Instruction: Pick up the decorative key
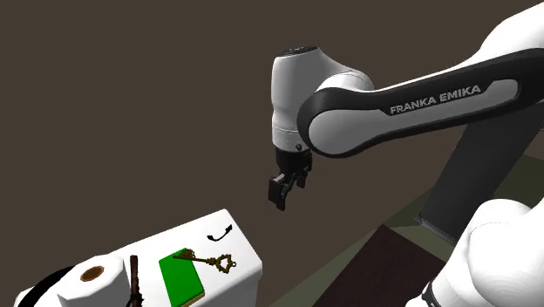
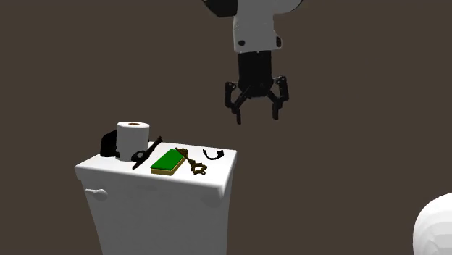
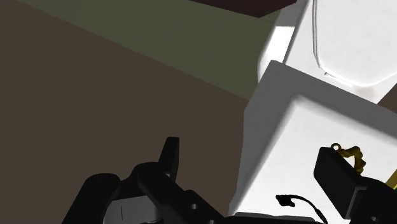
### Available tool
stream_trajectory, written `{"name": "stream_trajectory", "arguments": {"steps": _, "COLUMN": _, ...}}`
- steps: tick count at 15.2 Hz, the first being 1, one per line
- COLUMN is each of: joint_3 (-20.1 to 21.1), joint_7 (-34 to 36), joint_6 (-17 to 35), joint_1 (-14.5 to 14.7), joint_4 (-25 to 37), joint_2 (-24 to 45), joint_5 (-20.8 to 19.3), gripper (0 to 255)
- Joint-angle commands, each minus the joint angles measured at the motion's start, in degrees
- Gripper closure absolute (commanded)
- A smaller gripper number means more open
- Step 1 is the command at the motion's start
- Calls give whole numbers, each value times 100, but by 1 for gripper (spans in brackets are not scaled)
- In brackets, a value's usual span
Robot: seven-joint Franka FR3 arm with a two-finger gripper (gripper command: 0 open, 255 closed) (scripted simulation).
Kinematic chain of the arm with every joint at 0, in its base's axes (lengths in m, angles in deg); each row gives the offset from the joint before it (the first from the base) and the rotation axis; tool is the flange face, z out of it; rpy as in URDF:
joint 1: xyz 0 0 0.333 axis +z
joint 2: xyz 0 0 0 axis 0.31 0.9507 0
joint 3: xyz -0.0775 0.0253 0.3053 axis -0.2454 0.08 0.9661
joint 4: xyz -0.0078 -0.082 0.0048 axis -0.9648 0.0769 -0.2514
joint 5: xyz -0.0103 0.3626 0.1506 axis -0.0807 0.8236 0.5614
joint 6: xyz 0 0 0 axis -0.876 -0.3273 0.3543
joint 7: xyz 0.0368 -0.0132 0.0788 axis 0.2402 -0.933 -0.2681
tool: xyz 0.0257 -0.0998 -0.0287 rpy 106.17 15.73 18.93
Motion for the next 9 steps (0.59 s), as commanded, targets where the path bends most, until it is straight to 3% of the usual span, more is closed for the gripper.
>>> {"name": "stream_trajectory", "arguments": {"steps": 1, "joint_3": 231, "joint_7": 278, "joint_6": 202, "joint_1": 18, "joint_4": 207, "joint_2": 418, "joint_5": -99, "gripper": 0}}
{"name": "stream_trajectory", "arguments": {"steps": 9, "joint_3": 883, "joint_7": 1431, "joint_6": 775, "joint_1": 125, "joint_4": 1183, "joint_2": 2217, "joint_5": -1025, "gripper": 0}}
